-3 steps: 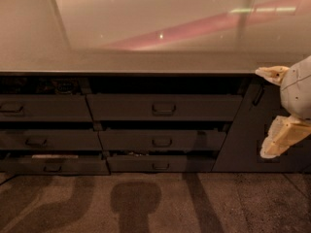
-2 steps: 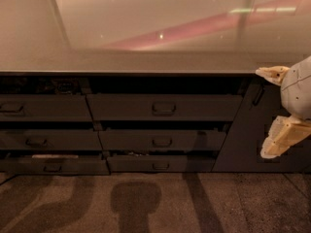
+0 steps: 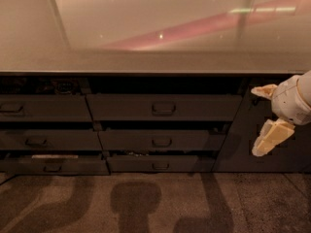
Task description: Open top drawer
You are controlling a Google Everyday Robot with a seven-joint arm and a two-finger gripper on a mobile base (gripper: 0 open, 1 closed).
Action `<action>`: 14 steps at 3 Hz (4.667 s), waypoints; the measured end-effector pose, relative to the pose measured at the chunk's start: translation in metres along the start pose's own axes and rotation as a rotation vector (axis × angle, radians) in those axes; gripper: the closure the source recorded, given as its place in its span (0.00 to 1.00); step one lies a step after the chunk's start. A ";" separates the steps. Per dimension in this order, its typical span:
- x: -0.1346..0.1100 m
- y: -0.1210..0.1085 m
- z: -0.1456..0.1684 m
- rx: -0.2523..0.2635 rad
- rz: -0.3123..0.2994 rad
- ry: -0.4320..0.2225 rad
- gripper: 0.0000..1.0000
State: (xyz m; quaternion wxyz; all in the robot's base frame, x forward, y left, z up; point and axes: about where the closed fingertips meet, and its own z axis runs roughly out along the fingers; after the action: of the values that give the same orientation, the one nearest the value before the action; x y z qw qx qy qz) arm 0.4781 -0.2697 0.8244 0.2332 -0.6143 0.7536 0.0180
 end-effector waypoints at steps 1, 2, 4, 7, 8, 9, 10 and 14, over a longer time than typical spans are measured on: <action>0.026 -0.013 0.046 -0.090 0.066 -0.054 0.00; 0.026 -0.013 0.046 -0.090 0.066 -0.054 0.00; -0.037 -0.002 0.075 -0.080 -0.061 0.060 0.00; -0.029 0.021 0.082 -0.059 -0.130 0.095 0.00; 0.005 0.076 0.087 0.052 -0.184 0.117 0.00; 0.004 0.075 0.087 0.052 -0.186 0.117 0.00; 0.012 0.062 0.091 0.047 -0.148 0.120 0.00; 0.042 -0.047 0.112 0.045 0.018 0.250 0.00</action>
Offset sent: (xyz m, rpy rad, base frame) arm 0.0190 -0.0101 -0.0337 0.0675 0.0680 -0.0086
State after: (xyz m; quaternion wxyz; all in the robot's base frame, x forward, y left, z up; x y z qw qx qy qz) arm 0.5531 -0.2843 0.7209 0.1508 -0.5996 0.7825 -0.0735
